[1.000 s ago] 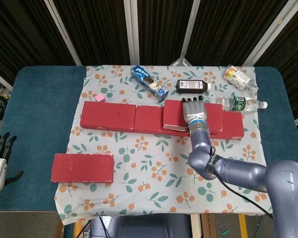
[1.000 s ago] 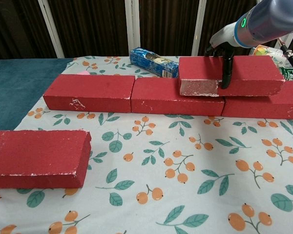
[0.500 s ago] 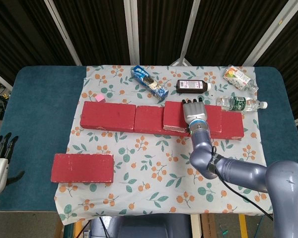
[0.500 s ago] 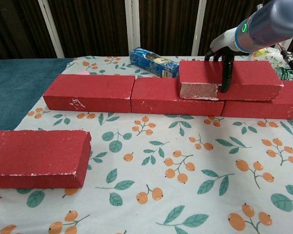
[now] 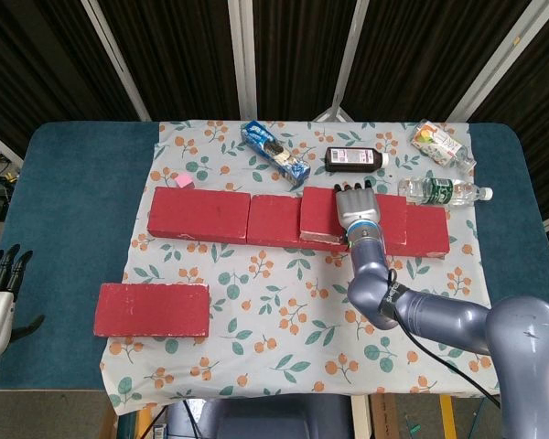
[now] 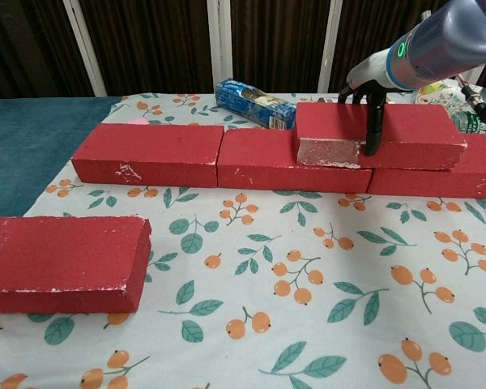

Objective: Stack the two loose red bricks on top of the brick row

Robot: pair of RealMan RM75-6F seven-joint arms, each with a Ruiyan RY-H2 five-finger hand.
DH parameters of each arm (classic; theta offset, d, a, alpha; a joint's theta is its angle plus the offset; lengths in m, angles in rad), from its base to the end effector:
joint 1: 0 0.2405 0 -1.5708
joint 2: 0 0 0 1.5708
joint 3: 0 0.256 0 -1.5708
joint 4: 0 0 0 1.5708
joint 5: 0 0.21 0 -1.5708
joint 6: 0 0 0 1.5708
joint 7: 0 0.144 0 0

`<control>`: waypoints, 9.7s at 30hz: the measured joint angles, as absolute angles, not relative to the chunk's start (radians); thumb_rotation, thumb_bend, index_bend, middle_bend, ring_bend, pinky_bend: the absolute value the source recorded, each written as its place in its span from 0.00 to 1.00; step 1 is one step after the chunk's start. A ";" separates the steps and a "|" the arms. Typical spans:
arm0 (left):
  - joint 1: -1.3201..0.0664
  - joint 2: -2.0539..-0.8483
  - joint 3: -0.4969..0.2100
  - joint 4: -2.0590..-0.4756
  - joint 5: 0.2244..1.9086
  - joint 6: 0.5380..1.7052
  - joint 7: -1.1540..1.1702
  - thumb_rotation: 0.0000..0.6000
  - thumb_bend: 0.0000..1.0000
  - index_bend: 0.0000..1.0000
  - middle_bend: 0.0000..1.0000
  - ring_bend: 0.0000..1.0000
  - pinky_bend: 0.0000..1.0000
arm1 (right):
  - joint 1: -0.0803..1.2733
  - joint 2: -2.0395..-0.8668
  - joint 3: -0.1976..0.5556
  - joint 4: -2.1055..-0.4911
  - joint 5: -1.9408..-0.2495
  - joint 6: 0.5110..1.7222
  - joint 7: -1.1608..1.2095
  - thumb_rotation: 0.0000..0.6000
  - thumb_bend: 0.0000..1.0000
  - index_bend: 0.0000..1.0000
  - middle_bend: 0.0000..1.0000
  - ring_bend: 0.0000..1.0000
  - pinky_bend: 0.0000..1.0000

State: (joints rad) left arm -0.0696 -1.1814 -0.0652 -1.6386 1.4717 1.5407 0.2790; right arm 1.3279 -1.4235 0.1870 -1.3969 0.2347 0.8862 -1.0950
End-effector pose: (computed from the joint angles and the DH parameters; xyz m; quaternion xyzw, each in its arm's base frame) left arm -0.3027 0.1784 0.1479 -0.6029 -0.3242 -0.3392 0.6452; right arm -0.0831 -0.4443 0.0267 0.7125 -0.4309 0.1145 0.5418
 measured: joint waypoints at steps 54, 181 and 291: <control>-0.070 -1.183 -0.067 -1.640 1.462 1.541 0.290 1.00 0.00 0.05 0.00 0.00 0.16 | 1.324 -1.413 0.208 -1.410 0.276 0.873 -1.126 1.00 0.20 0.00 0.03 0.00 0.00; -0.674 -1.234 0.009 -2.237 0.671 1.291 1.006 1.00 0.00 0.00 0.00 0.00 0.00 | 0.084 -1.212 0.000 -1.759 -1.426 1.498 -0.282 1.00 0.20 0.00 0.00 0.00 0.00; -0.952 -1.326 0.014 -2.134 0.223 1.332 1.124 1.00 0.00 0.00 0.10 0.02 0.19 | 0.082 -1.240 0.036 -1.763 -1.397 1.420 -0.332 1.00 0.20 0.00 0.00 0.00 0.00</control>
